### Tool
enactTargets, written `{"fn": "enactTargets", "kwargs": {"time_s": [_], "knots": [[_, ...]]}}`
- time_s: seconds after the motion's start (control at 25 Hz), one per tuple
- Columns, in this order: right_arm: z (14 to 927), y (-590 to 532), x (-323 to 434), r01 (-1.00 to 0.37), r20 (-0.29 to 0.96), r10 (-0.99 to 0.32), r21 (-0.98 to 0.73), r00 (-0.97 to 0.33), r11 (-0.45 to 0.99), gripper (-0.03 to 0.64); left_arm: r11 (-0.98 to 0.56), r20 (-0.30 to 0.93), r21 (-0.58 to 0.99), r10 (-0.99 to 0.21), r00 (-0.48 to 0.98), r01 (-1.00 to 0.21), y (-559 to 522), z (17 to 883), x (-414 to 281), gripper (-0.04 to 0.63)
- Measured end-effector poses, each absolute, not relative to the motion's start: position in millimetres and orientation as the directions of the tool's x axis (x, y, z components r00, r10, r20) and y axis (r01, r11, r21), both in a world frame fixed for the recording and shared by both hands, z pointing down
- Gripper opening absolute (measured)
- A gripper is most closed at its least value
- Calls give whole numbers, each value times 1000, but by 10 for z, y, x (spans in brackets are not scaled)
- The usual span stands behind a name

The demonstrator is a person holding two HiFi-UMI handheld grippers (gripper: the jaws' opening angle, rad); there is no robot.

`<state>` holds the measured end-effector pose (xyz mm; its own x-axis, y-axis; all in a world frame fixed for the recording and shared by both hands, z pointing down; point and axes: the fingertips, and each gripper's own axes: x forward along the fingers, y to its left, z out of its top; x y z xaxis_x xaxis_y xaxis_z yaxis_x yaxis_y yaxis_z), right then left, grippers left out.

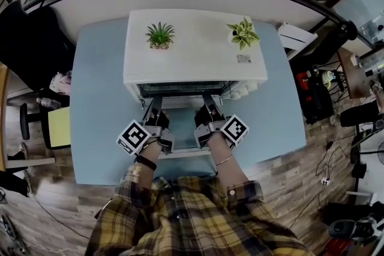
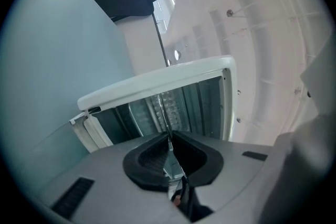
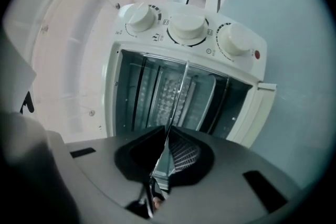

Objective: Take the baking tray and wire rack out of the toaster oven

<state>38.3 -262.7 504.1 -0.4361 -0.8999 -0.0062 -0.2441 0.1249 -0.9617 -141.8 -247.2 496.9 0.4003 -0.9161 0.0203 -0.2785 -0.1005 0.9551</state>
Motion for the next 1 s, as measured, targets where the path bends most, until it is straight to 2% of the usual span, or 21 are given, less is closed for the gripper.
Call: {"fn": "enactTargets", "kwargs": {"time_s": [0.28,0.4,0.48,0.68,1.0], "knots": [[5071,-2291,413,-183,-22,-920,-978,-391,101,20,-118,27,949,-893,448,-292,-2145,4994,-1385,25],[5069,-2131,405,-192,-20,-913,-975,-408,107,21,-116,-2,968,-892,453,-224,-1983,4962,-1346,20],[5051,-2033,391,-198,-21,-906,-973,-422,115,21,-116,17,959,-889,458,-259,-1883,4979,-1373,20],[4969,-1825,425,-209,-39,-892,-967,-449,147,21,-117,-10,970,-894,448,-212,-1673,4903,-1306,20],[4844,-1342,456,-228,-65,-850,-950,-523,214,21,-107,7,956,-922,386,-274,-1152,4869,-1287,25]]}}
